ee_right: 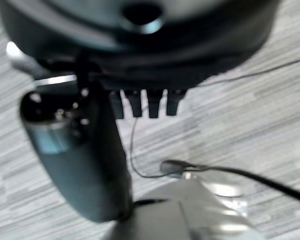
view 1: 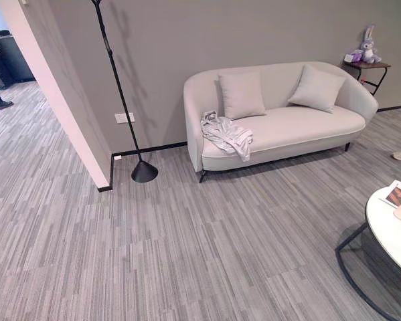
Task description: Hang the clothes on the sofa on the clothes rack.
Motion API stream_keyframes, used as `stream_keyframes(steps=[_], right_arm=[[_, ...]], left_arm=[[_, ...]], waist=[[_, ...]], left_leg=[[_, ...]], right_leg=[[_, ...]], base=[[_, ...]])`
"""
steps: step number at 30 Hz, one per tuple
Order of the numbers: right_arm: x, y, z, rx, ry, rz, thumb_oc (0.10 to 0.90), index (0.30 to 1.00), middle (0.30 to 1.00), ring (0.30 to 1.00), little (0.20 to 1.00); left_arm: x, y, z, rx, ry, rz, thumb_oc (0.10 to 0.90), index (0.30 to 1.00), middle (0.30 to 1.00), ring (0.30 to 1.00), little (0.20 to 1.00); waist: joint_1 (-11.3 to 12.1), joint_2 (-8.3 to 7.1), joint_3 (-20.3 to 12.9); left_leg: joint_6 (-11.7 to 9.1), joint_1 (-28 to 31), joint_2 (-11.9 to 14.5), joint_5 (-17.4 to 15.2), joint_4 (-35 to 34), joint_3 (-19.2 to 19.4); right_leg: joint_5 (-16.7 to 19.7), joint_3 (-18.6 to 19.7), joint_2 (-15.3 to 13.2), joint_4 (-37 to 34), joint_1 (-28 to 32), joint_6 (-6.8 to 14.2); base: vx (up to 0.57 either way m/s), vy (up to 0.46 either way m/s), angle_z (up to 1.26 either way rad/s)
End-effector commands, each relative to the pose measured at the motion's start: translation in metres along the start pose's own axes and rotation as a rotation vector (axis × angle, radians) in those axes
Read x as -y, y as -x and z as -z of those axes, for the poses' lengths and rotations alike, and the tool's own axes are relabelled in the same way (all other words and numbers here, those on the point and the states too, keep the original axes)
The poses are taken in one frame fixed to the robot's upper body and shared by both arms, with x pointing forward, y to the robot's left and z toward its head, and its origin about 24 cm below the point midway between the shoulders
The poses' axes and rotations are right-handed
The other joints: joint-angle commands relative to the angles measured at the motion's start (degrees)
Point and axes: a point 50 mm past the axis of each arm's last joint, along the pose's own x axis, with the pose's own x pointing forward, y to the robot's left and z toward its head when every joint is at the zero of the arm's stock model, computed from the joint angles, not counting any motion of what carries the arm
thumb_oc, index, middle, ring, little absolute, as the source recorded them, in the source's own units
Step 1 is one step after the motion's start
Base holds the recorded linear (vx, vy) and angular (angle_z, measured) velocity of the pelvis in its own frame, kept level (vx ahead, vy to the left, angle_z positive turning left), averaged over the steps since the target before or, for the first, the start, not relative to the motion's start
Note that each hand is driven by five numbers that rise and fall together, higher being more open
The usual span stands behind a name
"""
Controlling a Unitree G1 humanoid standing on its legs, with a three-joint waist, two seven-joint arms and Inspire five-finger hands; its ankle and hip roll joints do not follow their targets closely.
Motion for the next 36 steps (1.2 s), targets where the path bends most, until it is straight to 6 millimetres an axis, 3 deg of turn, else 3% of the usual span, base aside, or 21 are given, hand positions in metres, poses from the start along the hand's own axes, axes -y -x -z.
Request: stream_keyframes(steps=[1,36], right_arm=[[0.0002,0.0014,0.0131,-0.055,0.043,0.0,0.8,0.9,0.9,0.9,0.9],[-0.0025,0.001,0.0118,-0.059,0.128,-0.012,0.8,0.9,0.9,0.9,0.9]], left_arm=[[0.0167,-0.0031,-0.0102,0.041,-0.017,0.044,0.8,0.9,0.9,0.9,0.9],[0.0248,-0.0033,-0.0093,0.033,-0.13,0.084,0.8,0.9,0.9,0.9,0.9]], waist=[[-0.2,-1.83,0.7],[-1.0,-1.77,0.9]], left_leg=[[-3.1,-0.8,3.1,-0.4,-1.8,1.0],[-2.6,-0.4,2.6,-1.3,-1.8,1.6]], right_leg=[[0.3,-0.9,-5.0,-2.0,1.4,4.9],[0.9,-0.1,-5.6,-2.0,1.3,5.1]], base=[[0.0,0.0,0.0],[0.0,0.0,0.0]])
